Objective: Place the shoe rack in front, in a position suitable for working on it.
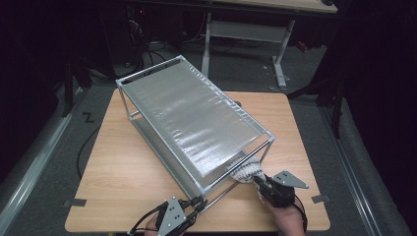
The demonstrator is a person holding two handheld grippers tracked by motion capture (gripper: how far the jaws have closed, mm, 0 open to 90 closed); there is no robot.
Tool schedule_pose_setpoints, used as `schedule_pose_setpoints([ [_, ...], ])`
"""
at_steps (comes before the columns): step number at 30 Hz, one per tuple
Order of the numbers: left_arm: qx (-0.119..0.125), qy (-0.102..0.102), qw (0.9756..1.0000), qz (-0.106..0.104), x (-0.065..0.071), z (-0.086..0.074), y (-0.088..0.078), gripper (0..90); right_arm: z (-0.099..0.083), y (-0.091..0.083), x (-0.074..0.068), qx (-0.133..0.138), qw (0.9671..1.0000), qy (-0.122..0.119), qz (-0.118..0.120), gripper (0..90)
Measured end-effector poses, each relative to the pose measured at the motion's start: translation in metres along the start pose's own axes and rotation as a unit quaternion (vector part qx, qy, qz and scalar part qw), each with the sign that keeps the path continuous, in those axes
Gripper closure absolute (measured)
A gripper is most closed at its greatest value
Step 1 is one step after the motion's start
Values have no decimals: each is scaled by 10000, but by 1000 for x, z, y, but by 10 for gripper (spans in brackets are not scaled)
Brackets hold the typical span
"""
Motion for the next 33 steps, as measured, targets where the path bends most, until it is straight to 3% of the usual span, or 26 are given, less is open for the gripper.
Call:
schedule_pose_setpoints([
  [11, 0, 2, 10000, -3, 1, 0, 0, 797, 34, -36, 7, 793, 9964, 16, -298, 752],
  [12, 4, 4, 10000, -1, 1, 0, 0, 797, 42, -44, 9, 973, 9946, 15, -351, 755],
  [17, 5, -4, 10000, 7, 1, 0, 0, 797, 62, -61, 14, 1382, 9894, 113, -432, 759],
  [21, 6, -11, 10000, 6, 0, -1, 0, 797, 74, -72, 15, 1601, 9859, 94, -484, 759],
  [22, 7, -9, 10000, 3, 0, 0, 0, 797, 83, -80, 17, 1778, 9825, 116, -533, 759],
  [23, 7, -9, 10000, 3, 0, 0, 0, 797, 83, -80, 17, 1778, 9825, 116, -533, 759],
  [24, -3, -1, 10000, -8, 0, 0, 0, 796, 92, -86, 21, 1923, 9793, 146, -616, 759],
  [28, -49, 12, 10000, -19, 1, 0, -1, 795, 109, -95, 29, 2175, 9732, 304, -686, 758],
  [29, -49, 12, 10000, -19, 1, 0, -1, 794, 109, -95, 29, 2175, 9732, 304, -686, 758],
  [31, -98, 45, 9999, -7, 1, 0, 0, 790, 119, -98, 27, 2308, 9699, 307, -714, 755],
  [32, -98, 45, 9999, -7, 1, 0, 0, 774, 119, -98, 27, 2308, 9699, 307, -714, 755],
  [33, -111, 115, 9999, 50, 1, 0, 2, 731, 121, -98, 21, 2409, 9678, 341, -647, 753],
])
Point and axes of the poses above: each handheld gripper's, and its own axes: y roughly forward along the jaws, z roughly out of its top, x roughly to its right, the point moved 8 cm from there along y, roughly forward along the jaws, and after that the axes turned 10 degrees about -y, right-handed, at the moved point
